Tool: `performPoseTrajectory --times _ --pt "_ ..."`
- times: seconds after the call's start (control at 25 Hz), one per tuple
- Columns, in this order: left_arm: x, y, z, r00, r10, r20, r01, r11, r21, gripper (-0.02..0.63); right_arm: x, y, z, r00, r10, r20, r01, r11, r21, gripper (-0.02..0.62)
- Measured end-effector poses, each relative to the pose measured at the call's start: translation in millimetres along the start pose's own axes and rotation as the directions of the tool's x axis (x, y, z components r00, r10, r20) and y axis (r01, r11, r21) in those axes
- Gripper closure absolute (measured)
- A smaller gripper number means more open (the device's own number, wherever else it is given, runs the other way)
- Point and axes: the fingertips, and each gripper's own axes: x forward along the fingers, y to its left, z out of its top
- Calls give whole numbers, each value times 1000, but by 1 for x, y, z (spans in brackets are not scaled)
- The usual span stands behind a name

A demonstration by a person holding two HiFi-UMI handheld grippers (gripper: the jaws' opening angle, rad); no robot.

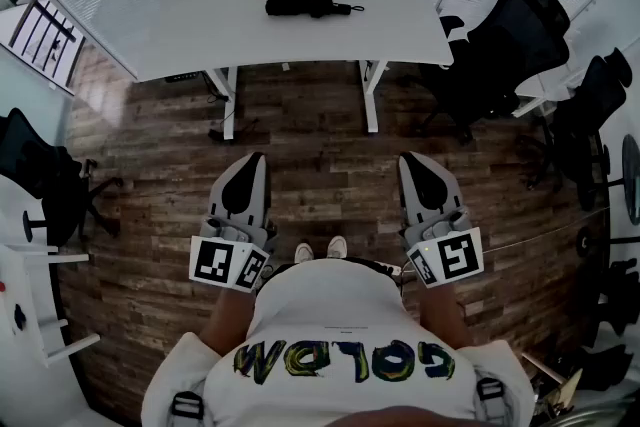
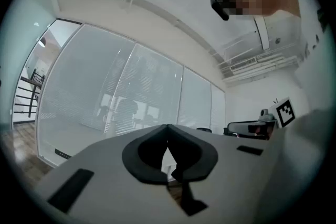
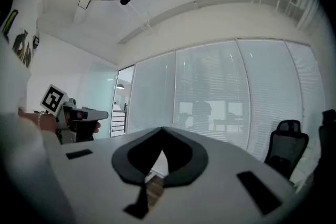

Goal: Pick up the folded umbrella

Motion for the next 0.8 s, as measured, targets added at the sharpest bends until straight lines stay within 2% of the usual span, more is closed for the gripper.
performPoseTrajectory --times 0.28,0.52,0.8 --pt "18 -34 -8 1000 3 6 -3 1000 2 597 -17 -30 -6 1000 13 -2 -13 1000 -10 584" --pt "26 -61 -30 1000 9 -19 -9 1000 -28 597 -31 -53 -19 999 26 -22 -26 1000 -1 584" --pt "41 -60 -36 999 5 -34 -7 999 -38 597 -24 -66 -26 999 26 -32 -26 1000 12 584"
